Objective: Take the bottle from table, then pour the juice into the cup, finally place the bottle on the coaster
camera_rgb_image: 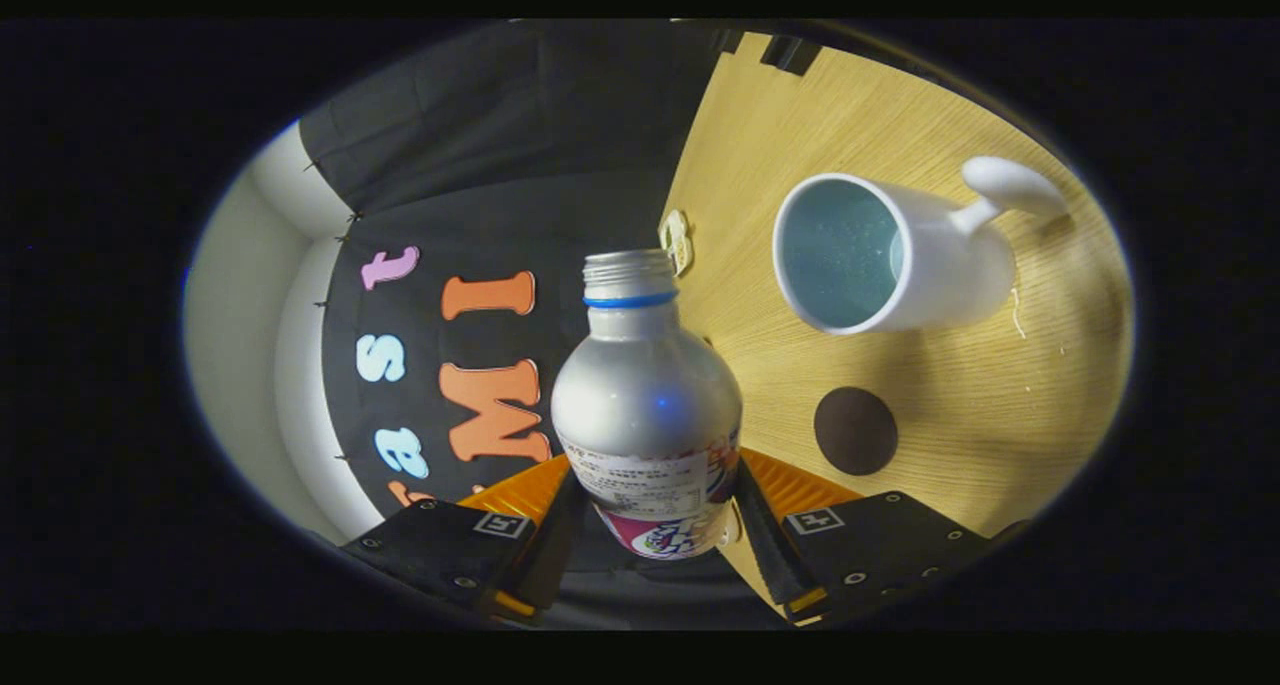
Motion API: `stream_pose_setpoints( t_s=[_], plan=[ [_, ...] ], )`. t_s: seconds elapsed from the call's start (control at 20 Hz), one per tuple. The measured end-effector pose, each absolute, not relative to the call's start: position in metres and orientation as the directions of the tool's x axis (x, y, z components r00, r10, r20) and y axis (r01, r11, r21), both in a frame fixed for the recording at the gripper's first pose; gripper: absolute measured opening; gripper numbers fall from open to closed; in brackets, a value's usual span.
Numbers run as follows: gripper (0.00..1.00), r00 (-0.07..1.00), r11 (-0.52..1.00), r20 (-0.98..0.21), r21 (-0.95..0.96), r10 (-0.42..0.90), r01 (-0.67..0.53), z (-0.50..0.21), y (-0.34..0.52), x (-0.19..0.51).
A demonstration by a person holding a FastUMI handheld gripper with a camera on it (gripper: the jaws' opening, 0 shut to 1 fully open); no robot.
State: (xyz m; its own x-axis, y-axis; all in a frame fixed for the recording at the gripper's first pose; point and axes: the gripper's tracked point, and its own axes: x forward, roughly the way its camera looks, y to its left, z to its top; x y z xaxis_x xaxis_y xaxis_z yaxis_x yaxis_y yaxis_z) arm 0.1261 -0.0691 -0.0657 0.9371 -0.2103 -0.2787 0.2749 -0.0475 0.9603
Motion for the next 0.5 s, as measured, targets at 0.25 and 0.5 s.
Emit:
stream_pose_setpoints(
  t_s=[0.25, 0.5],
  plan=[
    [0.78, 0.941, -0.137, -0.268, 0.96, -0.205, 0.244, -0.057, -0.0682, 0.1251],
    [0.78, 0.938, -0.19, -0.281, 0.951, -0.201, 0.244, -0.0593, -0.0687, 0.1217]
  ],
)
